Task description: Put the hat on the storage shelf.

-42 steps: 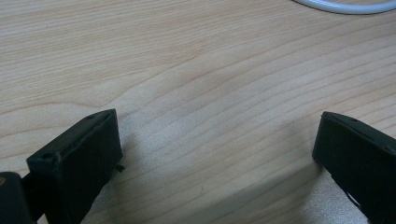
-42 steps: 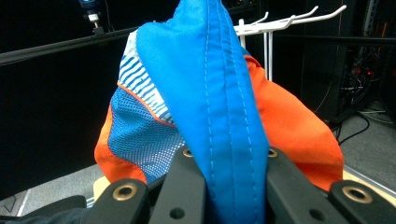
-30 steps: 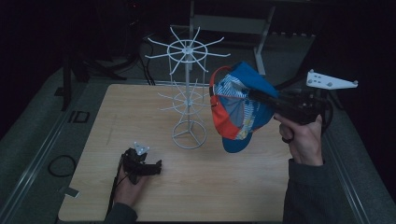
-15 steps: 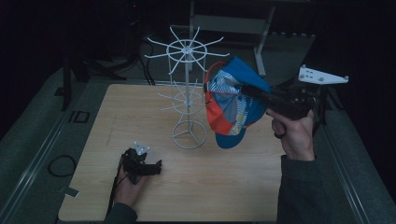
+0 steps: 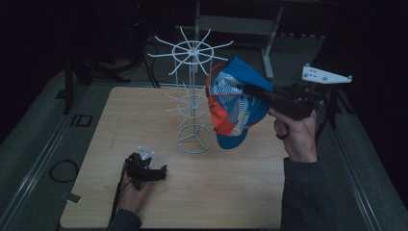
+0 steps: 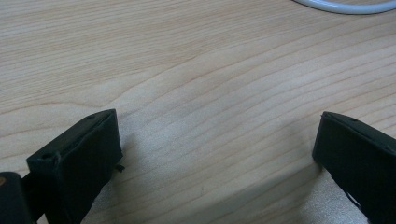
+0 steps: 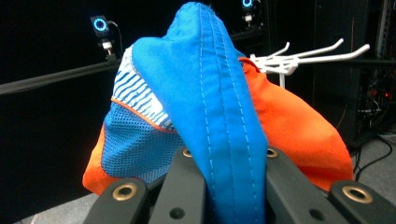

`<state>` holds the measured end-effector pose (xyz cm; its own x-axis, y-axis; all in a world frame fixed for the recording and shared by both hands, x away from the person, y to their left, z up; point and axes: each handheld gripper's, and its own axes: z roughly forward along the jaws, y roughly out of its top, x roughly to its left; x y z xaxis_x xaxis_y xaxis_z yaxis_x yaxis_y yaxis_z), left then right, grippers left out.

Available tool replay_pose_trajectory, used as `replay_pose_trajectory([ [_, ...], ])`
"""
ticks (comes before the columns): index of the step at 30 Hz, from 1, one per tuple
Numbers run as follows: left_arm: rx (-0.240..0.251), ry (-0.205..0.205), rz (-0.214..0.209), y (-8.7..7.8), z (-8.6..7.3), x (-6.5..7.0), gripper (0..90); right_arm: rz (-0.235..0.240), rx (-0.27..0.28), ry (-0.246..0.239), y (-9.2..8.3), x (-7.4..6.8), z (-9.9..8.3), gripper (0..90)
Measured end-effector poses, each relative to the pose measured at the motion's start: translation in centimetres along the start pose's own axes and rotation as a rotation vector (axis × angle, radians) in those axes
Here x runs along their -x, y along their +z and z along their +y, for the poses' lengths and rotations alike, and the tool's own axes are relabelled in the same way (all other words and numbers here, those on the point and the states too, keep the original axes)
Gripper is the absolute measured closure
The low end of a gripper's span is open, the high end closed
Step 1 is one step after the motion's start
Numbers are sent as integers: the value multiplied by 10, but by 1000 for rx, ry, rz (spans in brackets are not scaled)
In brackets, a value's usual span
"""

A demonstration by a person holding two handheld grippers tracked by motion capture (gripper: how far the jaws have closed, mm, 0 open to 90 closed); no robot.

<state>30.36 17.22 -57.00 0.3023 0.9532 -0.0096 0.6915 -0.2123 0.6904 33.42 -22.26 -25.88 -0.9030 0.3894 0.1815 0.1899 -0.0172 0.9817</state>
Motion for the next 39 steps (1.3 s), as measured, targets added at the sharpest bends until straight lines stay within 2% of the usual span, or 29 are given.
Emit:
replay_pose_trajectory([
  [6, -4, 4, -1, 0, 0, 0, 14, 7, 25, -18, -5, -5, 7, 879],
  [12, -1, 1, 0, 0, 0, 0, 14, -7, -16, -29, 10, -3, 6, 878],
  [15, -1, 1, 0, 0, 0, 0, 14, -19, -34, -22, 19, 3, 0, 874],
  [20, -1, 1, 0, 0, 0, 0, 14, -29, -107, -4, 34, 13, -14, 847],
  [23, -2, 1, 0, 0, 0, 0, 14, -55, -180, -21, 45, 14, -22, 820],
  [24, -4, 4, 0, 0, 0, 0, 14, -55, -180, -21, 45, 14, -22, 820],
  [25, -4, 4, 0, 0, 0, 0, 14, -69, -197, -25, 49, 13, -24, 761],
  [27, -4, 2, 0, 0, 0, 0, 14, -76, -201, -26, 50, 13, -25, 729],
  [30, -3, 3, 1, 0, 0, 0, 14, -61, -209, -21, 51, 13, -26, 626],
  [32, -3, 3, 1, 0, 0, 0, 14, -70, -215, -20, 51, 12, -26, 545],
  [33, -3, 3, 1, 0, 0, 0, 14, -95, -227, -20, 51, 12, -27, 480],
  [36, -3, 3, 1, 0, 0, 0, 14, -114, -234, -29, 50, 12, -27, 446],
  [37, -3, 3, 1, 0, 0, 0, 14, -160, -251, -45, 50, 10, -29, 318],
  [39, -3, 3, 0, 0, 0, 0, 14, -186, -264, -59, 51, 9, -29, 265],
])
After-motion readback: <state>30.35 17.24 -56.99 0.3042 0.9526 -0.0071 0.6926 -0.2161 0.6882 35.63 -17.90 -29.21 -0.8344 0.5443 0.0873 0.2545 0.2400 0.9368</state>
